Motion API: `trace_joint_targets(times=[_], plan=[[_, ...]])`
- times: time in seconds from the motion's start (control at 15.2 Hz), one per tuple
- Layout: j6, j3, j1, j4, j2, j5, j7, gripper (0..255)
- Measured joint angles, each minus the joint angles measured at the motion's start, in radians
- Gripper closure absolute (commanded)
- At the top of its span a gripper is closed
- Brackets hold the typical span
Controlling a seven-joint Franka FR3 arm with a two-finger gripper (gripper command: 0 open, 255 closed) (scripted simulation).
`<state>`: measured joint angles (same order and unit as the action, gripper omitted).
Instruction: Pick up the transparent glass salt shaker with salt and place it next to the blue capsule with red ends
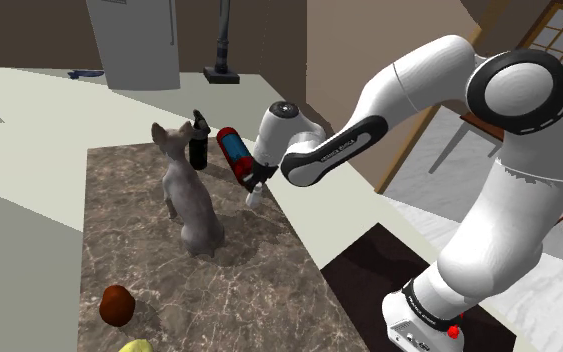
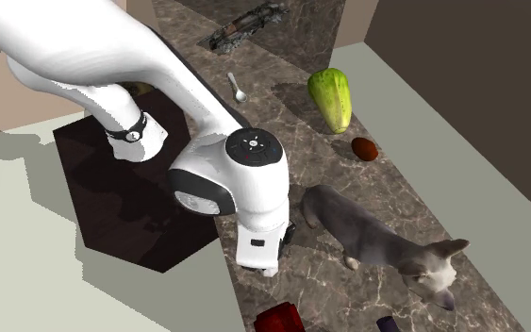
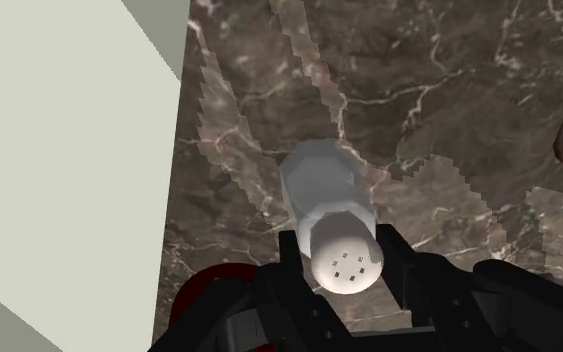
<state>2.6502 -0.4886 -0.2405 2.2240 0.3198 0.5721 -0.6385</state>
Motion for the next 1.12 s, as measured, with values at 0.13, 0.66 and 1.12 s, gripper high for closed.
trace_joint_targets(times=[0.13, 0.66, 1.12], plan=[[0.002, 0.002, 0.002, 0.0, 0.002, 0.004, -0.003, 255], [0.003, 0.003, 0.002, 0.0, 0.003, 0.005, -0.004, 0], [-0.061, -0.071, -0.048, 0.03, -0.116, -0.13, 0.09, 0]])
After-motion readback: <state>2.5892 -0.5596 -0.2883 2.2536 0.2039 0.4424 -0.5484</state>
